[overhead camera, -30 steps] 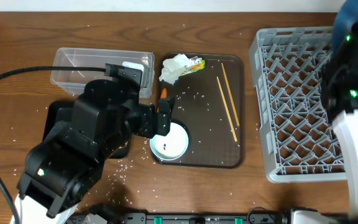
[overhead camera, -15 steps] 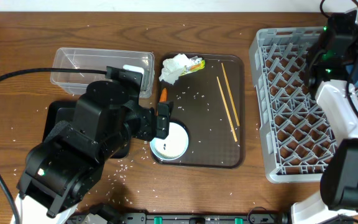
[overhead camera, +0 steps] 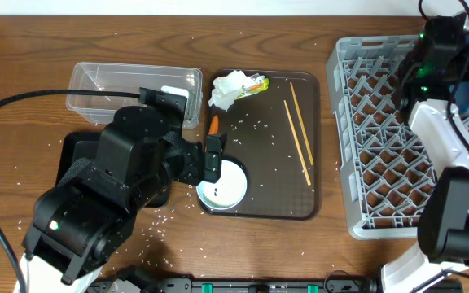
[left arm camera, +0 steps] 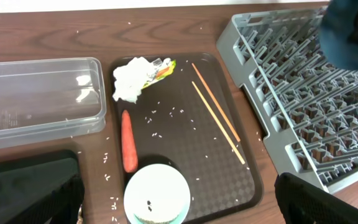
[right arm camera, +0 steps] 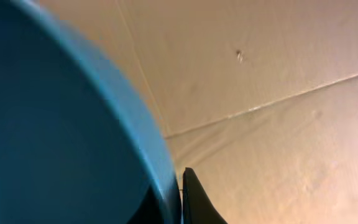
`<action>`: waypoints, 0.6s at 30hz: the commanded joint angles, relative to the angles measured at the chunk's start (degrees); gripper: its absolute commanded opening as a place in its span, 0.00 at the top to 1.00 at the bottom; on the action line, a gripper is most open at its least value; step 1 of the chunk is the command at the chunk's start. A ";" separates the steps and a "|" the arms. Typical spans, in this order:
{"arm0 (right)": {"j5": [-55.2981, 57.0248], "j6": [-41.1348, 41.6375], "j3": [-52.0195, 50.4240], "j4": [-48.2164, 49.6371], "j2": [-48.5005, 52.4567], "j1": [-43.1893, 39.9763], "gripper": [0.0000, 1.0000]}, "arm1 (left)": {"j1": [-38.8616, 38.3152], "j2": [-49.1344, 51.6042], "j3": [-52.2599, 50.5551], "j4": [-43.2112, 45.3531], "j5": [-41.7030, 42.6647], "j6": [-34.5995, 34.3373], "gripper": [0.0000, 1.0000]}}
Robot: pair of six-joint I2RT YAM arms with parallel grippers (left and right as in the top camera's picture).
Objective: Sort waste into correct bins and load items into the dishwasher rack
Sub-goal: 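Place the teal plate upright in the dishwasher rack with the right gripper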
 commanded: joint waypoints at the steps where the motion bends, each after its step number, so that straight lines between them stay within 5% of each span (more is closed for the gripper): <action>1: 1.62 -12.31 -0.66 7.45 1.57 -0.31 0.99 | 0.20 -0.24 1.01 -0.15 -0.44 0.35 0.02; 6: 2.34 -15.80 -0.66 11.52 1.60 0.35 0.99 | 0.20 -0.24 1.01 -0.15 -0.44 0.35 0.02; 16: 1.25 -1.86 -0.66 -6.84 1.62 2.84 0.99 | 0.20 0.85 1.01 -0.20 -0.44 0.35 0.01; 18: 1.14 -0.46 -0.66 -7.32 1.62 2.99 0.79 | 0.20 1.03 1.01 -0.37 -0.44 0.35 0.01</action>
